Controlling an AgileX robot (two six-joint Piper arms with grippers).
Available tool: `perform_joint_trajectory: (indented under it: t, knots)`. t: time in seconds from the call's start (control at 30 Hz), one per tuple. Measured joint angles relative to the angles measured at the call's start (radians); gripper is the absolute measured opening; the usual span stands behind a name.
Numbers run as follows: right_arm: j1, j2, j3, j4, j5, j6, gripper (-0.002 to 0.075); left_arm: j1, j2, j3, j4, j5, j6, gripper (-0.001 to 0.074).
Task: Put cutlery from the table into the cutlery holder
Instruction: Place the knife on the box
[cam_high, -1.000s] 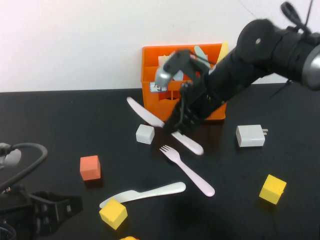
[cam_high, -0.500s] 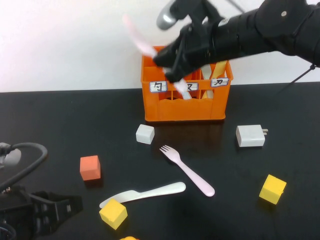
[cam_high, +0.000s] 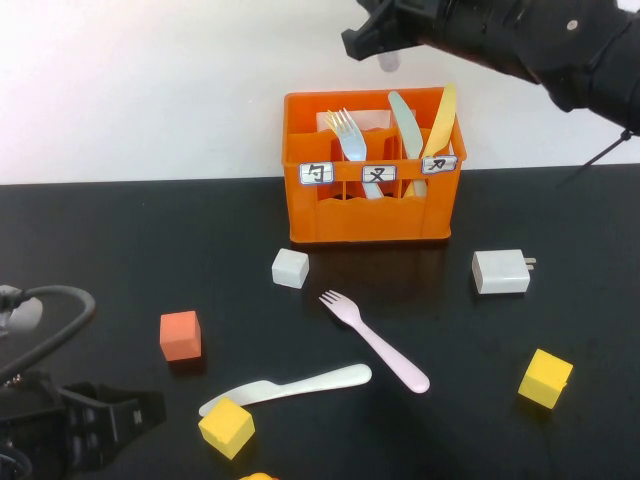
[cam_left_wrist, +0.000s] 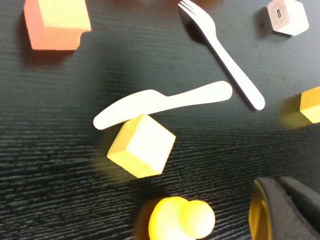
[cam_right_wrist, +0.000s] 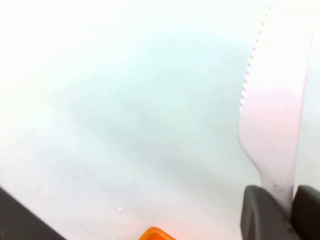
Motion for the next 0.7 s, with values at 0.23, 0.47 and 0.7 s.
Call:
perform_joint_trajectory:
  t: [0.23,0.47,0.7]
  knots:
    - [-0.031,0.022,0.079,0.151,-0.086,0.0,0.0111,0.0,0.0,0.0,0.0,0.004,0.0,-0.0001]
    - [-0.044,0.037,0.142,0.215,-0.172,0.0,0.0111,0.0,0.0,0.0,0.0,0.007,0.0,-0.0001]
    - [-0.044,0.097,0.142,0.223,-0.202,0.0,0.0111,0.0,0.0,0.0,0.0,0.008,0.001,-0.0001]
